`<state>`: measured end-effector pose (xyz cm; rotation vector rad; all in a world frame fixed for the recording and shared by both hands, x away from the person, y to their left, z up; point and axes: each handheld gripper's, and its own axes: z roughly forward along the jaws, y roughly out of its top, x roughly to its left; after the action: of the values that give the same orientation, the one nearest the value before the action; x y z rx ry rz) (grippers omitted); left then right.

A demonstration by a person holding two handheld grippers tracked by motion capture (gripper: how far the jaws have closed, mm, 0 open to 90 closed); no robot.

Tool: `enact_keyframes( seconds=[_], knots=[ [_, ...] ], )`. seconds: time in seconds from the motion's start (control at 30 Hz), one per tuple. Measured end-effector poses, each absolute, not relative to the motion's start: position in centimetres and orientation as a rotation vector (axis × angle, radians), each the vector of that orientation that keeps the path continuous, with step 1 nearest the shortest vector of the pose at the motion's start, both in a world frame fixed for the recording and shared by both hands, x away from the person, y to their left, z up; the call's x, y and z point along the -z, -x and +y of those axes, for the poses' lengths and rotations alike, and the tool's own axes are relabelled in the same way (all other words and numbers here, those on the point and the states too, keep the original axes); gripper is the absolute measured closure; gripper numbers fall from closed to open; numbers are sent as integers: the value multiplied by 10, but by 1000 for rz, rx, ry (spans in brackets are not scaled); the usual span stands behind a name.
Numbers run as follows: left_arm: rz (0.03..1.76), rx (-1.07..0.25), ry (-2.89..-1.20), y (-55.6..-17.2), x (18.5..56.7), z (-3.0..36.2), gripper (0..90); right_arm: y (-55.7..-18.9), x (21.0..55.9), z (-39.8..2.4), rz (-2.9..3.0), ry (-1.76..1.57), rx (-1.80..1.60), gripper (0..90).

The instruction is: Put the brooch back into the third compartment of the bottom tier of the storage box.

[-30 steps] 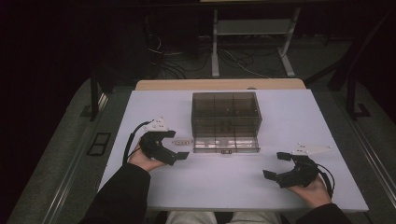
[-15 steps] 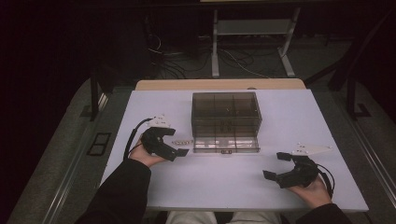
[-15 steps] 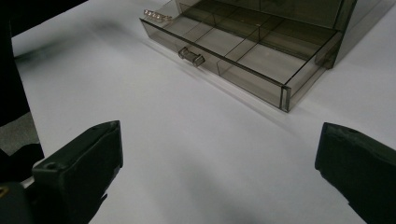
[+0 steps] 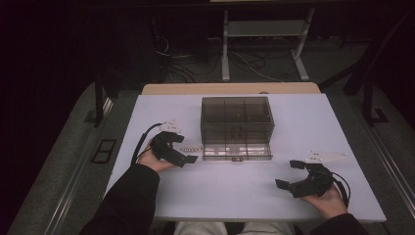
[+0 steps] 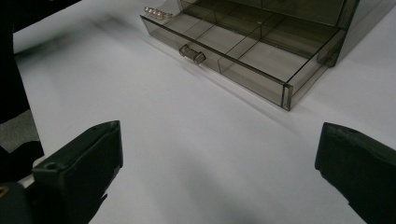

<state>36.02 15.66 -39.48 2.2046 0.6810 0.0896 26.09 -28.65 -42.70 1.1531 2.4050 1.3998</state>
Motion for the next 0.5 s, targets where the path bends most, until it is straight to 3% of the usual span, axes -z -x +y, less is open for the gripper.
enact_keyframes(
  seconds=[0.5],
  knots=[
    [703, -88, -2263, -374, 411, 152, 0, -260, 427, -285, 2418, -1153, -1391, 4]
  ],
)
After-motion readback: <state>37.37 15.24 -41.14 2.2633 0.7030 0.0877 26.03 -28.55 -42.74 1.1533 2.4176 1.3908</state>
